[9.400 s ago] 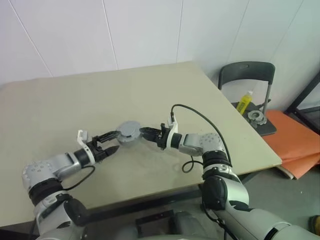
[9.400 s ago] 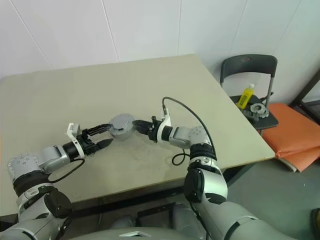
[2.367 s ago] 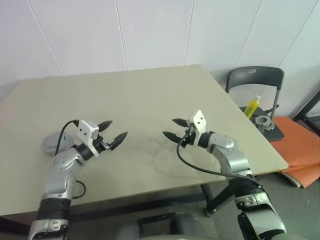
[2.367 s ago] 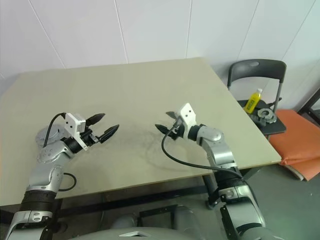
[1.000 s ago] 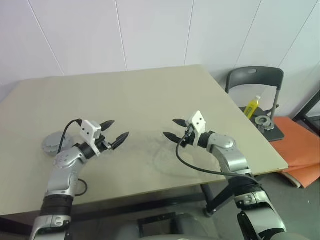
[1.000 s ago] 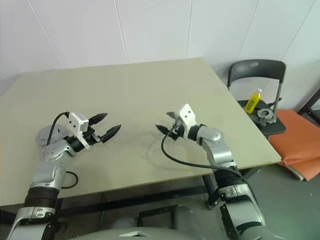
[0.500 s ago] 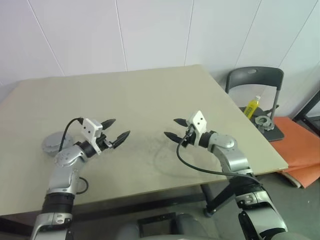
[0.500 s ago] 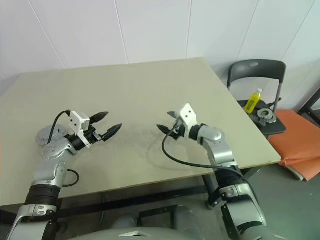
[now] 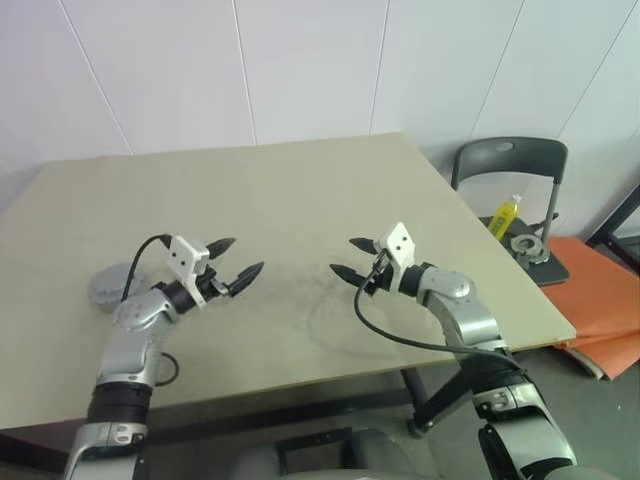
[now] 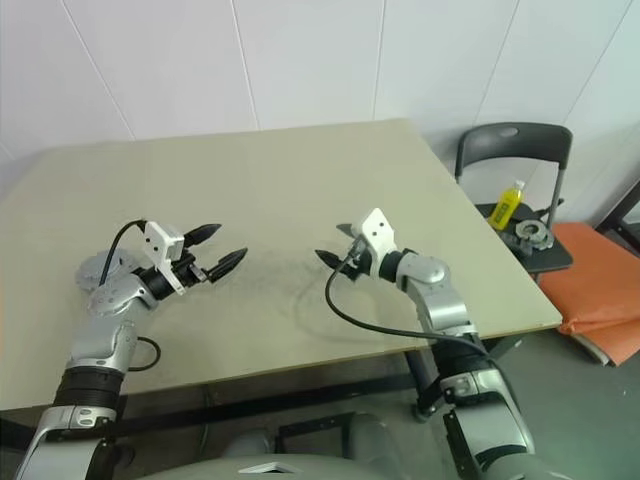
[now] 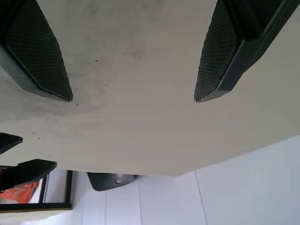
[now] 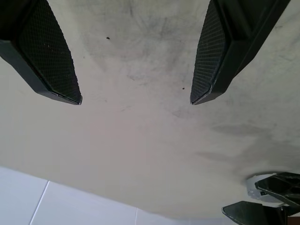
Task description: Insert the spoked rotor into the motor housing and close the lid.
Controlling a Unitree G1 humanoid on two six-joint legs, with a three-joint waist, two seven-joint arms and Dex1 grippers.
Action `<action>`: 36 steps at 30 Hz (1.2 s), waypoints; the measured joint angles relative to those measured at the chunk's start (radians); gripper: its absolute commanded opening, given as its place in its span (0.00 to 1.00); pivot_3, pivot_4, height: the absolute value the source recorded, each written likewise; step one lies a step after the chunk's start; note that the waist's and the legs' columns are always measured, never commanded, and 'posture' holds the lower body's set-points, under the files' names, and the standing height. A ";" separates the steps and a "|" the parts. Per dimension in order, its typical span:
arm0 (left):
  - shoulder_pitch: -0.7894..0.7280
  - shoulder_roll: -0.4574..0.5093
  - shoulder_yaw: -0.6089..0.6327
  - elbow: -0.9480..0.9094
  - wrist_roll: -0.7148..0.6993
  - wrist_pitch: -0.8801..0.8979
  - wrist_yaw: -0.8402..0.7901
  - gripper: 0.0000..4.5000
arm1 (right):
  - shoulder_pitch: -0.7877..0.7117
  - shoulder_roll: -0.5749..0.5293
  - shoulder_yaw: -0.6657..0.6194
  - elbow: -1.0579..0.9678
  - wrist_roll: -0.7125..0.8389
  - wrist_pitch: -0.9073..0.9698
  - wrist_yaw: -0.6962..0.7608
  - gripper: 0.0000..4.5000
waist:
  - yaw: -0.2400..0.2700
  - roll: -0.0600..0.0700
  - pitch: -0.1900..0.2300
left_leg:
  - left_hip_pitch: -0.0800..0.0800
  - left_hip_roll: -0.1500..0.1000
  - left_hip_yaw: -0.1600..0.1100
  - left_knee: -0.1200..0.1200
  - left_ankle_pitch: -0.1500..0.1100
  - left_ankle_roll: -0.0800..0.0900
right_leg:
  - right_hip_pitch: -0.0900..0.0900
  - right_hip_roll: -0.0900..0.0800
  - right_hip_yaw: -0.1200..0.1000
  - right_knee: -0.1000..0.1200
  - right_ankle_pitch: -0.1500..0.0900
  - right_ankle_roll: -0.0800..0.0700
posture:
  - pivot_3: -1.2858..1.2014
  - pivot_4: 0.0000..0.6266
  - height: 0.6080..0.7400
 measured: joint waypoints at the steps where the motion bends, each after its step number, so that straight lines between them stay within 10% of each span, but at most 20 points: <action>1: -0.010 -0.002 -0.007 0.012 0.001 0.000 -0.003 0.98 | 0.008 -0.003 -0.003 -0.014 0.001 0.005 -0.006 0.87 | 0.000 0.000 0.000 | 0.000 0.000 0.000 0.000 0.000 0.000 | 0.000 0.000 0.000 0.000 0.000 0.000 | 0.52 0.00 1.00; 36: -0.280 -0.137 -0.089 0.361 0.060 -0.129 -0.132 0.98 | 0.223 -0.104 -0.083 -0.342 0.017 0.151 -0.173 0.87 | 0.001 -0.003 0.002 | -0.001 0.000 0.000 -0.001 0.000 0.000 | 0.000 0.000 0.000 -0.003 0.000 0.001 | 0.52 0.00 1.00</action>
